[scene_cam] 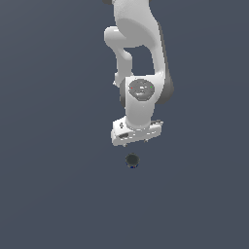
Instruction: Pick up the object and move it to a goal position.
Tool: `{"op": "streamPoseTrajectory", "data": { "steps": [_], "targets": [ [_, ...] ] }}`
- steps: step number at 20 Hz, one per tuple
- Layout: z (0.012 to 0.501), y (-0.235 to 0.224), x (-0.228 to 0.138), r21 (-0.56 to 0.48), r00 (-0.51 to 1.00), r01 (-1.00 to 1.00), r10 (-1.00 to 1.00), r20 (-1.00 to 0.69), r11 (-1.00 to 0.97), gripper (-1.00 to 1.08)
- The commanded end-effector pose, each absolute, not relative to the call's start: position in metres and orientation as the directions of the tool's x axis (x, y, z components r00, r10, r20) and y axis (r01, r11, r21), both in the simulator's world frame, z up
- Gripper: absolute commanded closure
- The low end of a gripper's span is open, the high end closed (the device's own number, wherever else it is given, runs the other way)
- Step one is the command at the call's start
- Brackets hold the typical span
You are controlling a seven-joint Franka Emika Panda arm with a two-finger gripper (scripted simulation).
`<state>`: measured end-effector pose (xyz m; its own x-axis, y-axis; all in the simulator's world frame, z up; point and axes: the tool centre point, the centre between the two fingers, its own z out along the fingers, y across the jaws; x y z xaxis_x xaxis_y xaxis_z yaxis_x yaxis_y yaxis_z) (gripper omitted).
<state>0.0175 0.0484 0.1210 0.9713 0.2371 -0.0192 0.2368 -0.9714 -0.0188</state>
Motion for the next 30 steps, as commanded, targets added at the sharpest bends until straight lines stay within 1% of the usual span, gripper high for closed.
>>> {"op": "streamPoseTrajectory", "data": {
  "steps": [1,6,12,21,30],
  "targets": [
    [0.107,0.046,0.028,-0.014,0.96,0.279,0.279,-0.014,-0.96,-0.92],
    [0.084,0.042,0.045,-0.006,0.938,0.346,0.346,-0.006,-0.938,-0.92],
    [0.067,0.039,0.055,-0.001,0.921,0.39,0.39,-0.001,-0.921,-0.92],
    [0.059,0.039,0.056,-0.001,0.919,0.395,0.395,-0.001,-0.919,-0.92],
    [0.018,0.039,0.055,0.0,0.917,0.398,0.398,0.0,-0.917,-0.92]
  ]
}}
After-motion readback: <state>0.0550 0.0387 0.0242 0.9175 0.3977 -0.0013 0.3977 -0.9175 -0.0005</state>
